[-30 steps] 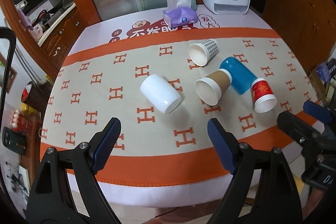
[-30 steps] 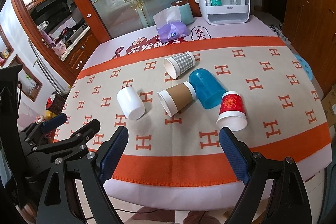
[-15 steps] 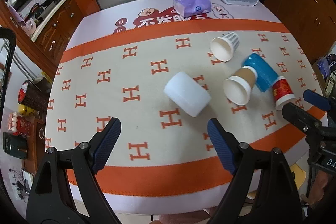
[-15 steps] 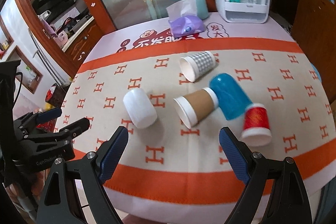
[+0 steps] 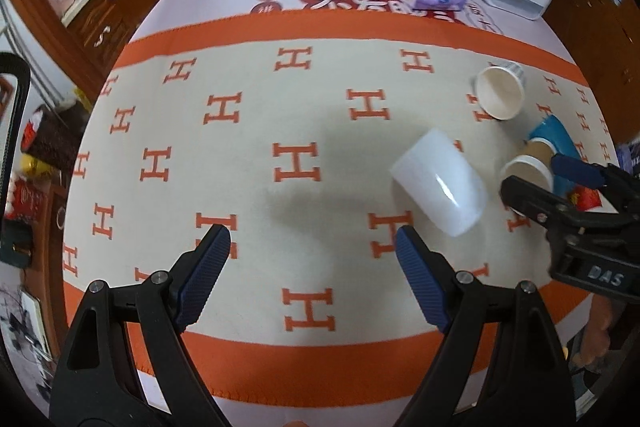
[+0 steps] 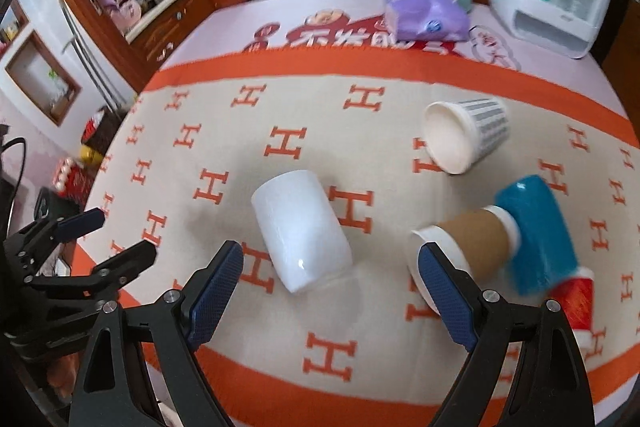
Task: Flip cup upside down
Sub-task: 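Move the right tool toward the white plastic cup and close around it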
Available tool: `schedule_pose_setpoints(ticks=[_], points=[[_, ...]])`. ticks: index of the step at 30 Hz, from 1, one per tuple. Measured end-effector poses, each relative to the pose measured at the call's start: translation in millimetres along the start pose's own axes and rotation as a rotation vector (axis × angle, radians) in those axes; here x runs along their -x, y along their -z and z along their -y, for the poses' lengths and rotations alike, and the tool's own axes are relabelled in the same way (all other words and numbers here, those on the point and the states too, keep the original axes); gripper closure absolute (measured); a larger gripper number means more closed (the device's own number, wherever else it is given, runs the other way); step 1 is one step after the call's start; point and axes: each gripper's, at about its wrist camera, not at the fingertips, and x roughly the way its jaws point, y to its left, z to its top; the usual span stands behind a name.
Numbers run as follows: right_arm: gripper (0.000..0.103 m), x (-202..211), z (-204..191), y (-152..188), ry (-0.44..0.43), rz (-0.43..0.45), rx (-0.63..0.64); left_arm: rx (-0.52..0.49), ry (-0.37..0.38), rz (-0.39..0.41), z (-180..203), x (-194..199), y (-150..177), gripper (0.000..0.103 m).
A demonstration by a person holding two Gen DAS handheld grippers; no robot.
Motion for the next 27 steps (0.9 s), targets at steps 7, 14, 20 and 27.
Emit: schedule_pose_setpoints(ticks=[7,14,20,27], points=[[0.013,-62,-16,-18,0.013,-0.094,0.101,0.032,0.006,-0.016,-23,-24,-4,0.020],[0.013,-99,-24,-20,0.020,-0.164,0.157,0.059,0.000,-0.032,-36,-41,-10,0.020],[0.024,-115,-26,-20,-0.008,-0.192,0.174,0.053,0.002,-0.057,-38,-51,-6,0.020],[0.036,-111,-42,-12,-0.006,-0.180,0.299,0.050,0.004,-0.066,-34,-50,2,0.020]])
